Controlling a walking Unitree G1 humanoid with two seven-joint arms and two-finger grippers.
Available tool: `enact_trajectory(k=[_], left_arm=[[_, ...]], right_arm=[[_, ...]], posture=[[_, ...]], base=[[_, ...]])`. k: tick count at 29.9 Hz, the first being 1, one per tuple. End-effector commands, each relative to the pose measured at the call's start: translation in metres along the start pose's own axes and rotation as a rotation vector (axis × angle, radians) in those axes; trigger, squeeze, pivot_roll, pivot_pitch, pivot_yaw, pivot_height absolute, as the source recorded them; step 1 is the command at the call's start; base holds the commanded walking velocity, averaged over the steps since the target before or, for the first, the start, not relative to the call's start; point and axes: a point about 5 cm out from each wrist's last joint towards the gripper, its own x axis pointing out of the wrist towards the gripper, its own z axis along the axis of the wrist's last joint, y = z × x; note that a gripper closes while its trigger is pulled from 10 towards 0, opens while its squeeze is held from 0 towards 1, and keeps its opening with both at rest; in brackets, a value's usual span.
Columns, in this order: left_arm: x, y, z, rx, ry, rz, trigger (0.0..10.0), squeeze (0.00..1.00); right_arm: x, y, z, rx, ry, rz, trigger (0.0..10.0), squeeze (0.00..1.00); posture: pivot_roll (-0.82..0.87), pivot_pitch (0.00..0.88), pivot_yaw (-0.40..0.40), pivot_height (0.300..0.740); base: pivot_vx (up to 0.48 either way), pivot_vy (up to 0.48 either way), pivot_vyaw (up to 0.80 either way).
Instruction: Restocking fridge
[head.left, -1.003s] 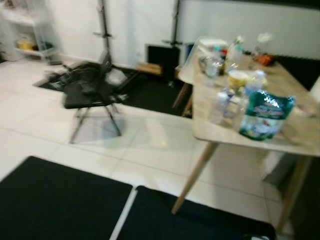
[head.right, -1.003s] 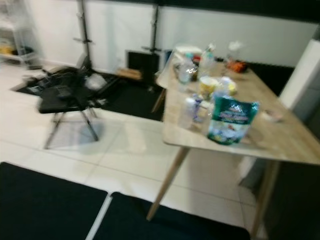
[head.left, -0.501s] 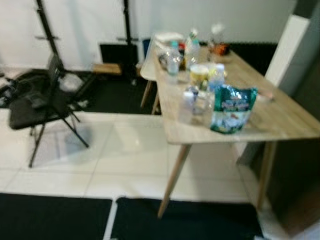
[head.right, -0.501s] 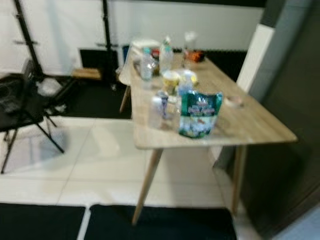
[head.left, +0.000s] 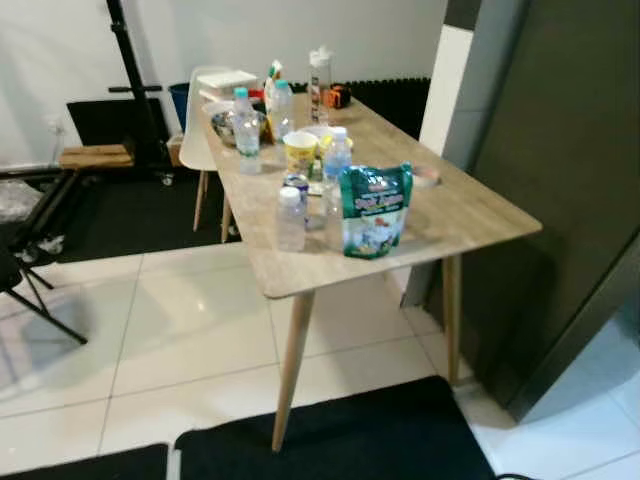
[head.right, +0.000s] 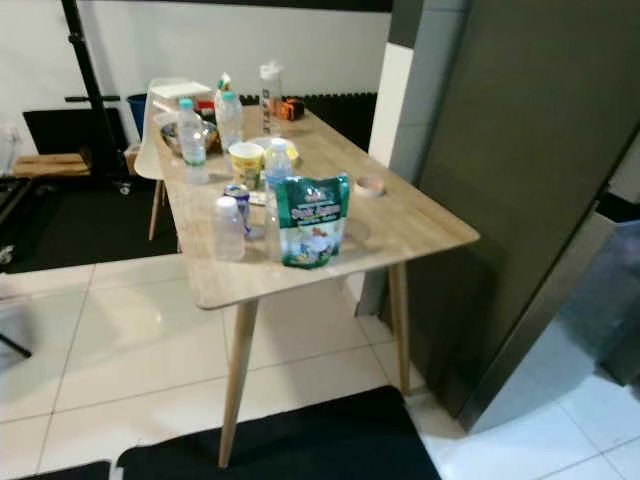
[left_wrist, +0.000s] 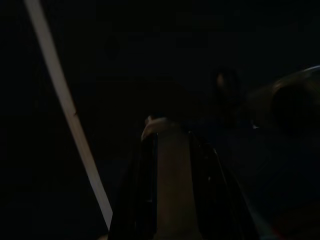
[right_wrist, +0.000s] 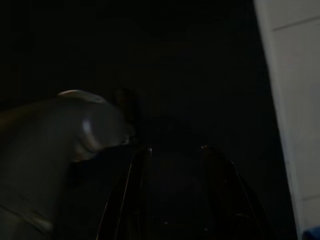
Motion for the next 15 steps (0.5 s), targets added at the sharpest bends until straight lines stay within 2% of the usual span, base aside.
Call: enact_trajectory(k=[1, 6, 10, 15], left_arm=[[-0.0001, 0.0021, 0.0015, 0.001, 0.001, 0.009, 10.0, 0.00], [-0.0002, 0.0024, 0.0013, -0.002, 0.001, 0.009, 10.0, 0.00], [-0.0002, 0.0026, 0.0013, -0.002, 0.002, 0.009, 10.0, 0.00], [-0.0001, 0.0022, 0.0014, -0.003, 0.000, 0.007, 10.0, 0.00]], right_arm=[[-0.0003, -0.0023, 0.0040, 0.001, -0.021, 0.000, 10.0, 0.00], [-0.0010, -0.0018, 0.0056, -0.006, -0.049, 0.032, 10.0, 0.00], [-0.0011, 0.0013, 0.0060, 0.025, -0.060, 0.084, 10.0, 0.00], [-0.0012, -0.0001, 0.0046, -0.011, -0.047, 0.065, 10.0, 0.00]], posture=[[-0.08, 0.024, -0.006, 0.740], [-0.08, 0.025, -0.006, 0.740], [-0.08, 0.025, -0.005, 0.740], [-0.08, 0.025, -0.005, 0.740]], base=[[0.000, -0.368, 0.00], [0.000, -0.372, 0.00], [0.000, -0.379, 0.72], [0.000, -0.379, 0.66]])
